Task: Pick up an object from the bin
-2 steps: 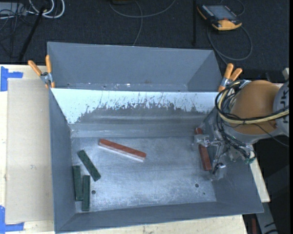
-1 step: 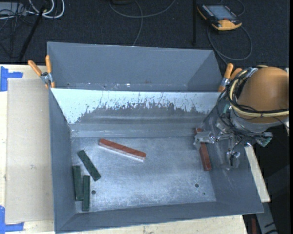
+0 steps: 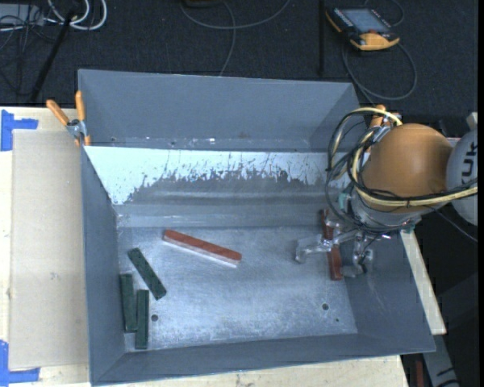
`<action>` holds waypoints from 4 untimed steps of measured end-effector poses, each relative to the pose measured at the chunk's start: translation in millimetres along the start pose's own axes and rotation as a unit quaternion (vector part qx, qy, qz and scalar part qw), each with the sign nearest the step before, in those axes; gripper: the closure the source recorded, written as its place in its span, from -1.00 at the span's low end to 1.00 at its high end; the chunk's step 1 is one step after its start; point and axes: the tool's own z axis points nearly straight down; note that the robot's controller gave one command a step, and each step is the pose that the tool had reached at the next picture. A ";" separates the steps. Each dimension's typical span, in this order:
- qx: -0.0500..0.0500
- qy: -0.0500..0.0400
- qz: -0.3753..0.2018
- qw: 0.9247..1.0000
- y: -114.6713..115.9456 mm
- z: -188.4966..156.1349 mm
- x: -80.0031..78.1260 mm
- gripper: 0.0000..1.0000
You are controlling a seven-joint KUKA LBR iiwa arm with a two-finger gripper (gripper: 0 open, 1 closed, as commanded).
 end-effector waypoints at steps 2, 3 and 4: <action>0.004 0.010 -0.132 0.991 -19.0 0.2 -4.9 1.00; 0.001 0.010 -0.375 0.927 -6.9 -37.9 20.5 1.00; -0.001 0.005 -0.374 0.928 -5.0 -36.7 16.1 -1.00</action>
Offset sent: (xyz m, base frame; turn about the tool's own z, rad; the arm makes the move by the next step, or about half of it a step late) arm 0.0179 -0.0033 -0.0028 -0.2724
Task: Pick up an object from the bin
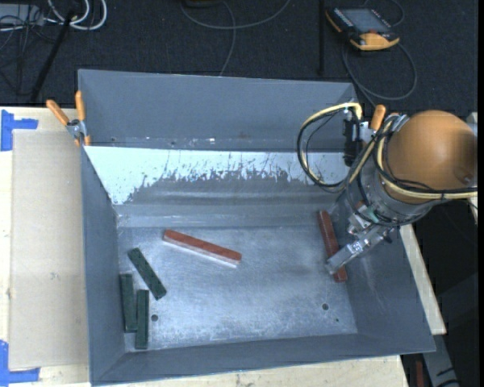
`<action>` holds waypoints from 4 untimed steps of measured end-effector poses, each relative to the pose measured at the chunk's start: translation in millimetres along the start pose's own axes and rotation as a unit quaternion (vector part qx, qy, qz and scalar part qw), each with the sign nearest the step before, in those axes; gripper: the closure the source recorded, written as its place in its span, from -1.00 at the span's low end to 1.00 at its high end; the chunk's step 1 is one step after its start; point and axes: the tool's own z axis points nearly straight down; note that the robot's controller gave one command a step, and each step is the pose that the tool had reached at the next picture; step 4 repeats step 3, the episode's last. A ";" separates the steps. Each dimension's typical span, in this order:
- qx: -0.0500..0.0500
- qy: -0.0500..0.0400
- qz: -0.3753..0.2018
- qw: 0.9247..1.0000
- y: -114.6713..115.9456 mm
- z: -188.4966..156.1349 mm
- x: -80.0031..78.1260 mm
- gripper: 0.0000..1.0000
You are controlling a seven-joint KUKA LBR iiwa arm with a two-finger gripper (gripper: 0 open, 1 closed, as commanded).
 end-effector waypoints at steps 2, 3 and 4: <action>0.008 0.000 -0.035 0.999 -13.5 34.4 -3.0 1.00; 0.001 0.008 -0.024 1.000 -7.9 -104.6 -7.1 1.00; 0.001 0.008 -0.024 1.000 -7.9 -104.6 -7.1 1.00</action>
Offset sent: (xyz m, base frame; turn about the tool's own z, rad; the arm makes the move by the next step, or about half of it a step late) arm 0.0060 -0.0037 -0.0391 -0.0748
